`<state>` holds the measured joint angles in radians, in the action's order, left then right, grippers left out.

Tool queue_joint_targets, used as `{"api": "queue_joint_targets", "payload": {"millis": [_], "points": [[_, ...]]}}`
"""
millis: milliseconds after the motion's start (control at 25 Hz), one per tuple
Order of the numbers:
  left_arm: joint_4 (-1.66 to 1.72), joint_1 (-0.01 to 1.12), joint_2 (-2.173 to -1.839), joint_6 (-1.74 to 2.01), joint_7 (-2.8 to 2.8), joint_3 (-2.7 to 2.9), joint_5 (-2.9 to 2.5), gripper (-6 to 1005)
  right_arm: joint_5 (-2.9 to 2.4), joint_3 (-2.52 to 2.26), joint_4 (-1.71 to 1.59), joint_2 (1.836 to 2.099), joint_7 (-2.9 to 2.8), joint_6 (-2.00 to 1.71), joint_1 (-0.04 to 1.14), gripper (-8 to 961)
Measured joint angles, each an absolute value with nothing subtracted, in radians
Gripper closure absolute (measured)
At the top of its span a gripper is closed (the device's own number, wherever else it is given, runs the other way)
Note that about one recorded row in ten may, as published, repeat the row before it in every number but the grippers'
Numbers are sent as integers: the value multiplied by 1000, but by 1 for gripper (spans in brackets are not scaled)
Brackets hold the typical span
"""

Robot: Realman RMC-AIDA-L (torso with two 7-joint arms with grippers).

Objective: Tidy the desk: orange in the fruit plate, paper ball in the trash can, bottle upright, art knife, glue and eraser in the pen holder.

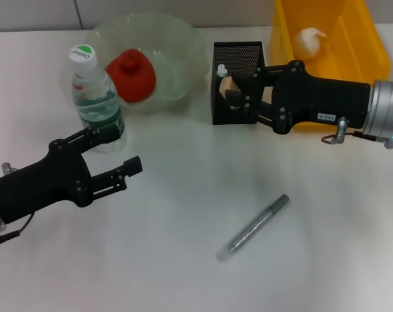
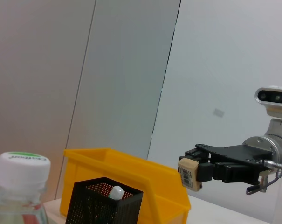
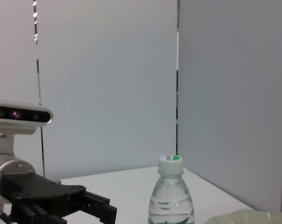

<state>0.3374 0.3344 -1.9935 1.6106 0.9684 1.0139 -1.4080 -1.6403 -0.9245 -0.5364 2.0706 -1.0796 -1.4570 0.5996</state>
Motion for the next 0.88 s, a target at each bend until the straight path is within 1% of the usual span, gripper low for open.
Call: {"api": "queue_joint_targets", "payload": {"millis": [280,520,680,880], "points": [[337,332,-1994,1624,964,1014,-1411,210,-1580,-854,-524,2079,-1063,-1376,607,641],[337,324,-1996,1634,960,1014,-1406,210,-1517,-850,-527,2078,-1063,-1278,619,626],[337,324,-1996,1638,957,1014,-1406,210,-1522,-862,-521,2075,-1093,-1170,662,616],[337,324,-1996,1638,950,1008,-1406,210,-1526,-899,-521,2075,-1111,-1137,670,603]]}}
